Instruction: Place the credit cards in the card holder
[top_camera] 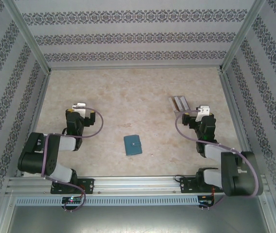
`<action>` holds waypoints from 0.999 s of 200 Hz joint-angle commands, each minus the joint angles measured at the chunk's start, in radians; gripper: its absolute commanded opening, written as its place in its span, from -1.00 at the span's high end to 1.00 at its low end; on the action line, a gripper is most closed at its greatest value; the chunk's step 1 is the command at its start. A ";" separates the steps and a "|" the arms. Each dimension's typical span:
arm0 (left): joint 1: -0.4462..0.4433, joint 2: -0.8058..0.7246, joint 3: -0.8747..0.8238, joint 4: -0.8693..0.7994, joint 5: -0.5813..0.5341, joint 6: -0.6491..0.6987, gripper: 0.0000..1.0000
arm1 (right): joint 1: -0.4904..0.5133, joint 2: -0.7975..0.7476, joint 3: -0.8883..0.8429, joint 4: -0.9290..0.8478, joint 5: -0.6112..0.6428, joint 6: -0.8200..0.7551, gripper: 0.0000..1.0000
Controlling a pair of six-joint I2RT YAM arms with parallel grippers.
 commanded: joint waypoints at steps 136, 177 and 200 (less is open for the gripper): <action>0.042 0.044 0.087 -0.069 0.117 -0.091 -0.99 | 0.017 0.235 0.153 0.109 -0.013 -0.003 -0.97; 0.042 0.044 0.087 -0.069 0.116 -0.090 -0.99 | 0.024 0.237 0.154 0.107 -0.001 -0.008 -0.96; 0.041 0.044 0.087 -0.071 0.117 -0.090 -0.99 | 0.030 0.238 0.162 0.097 0.007 -0.009 -0.96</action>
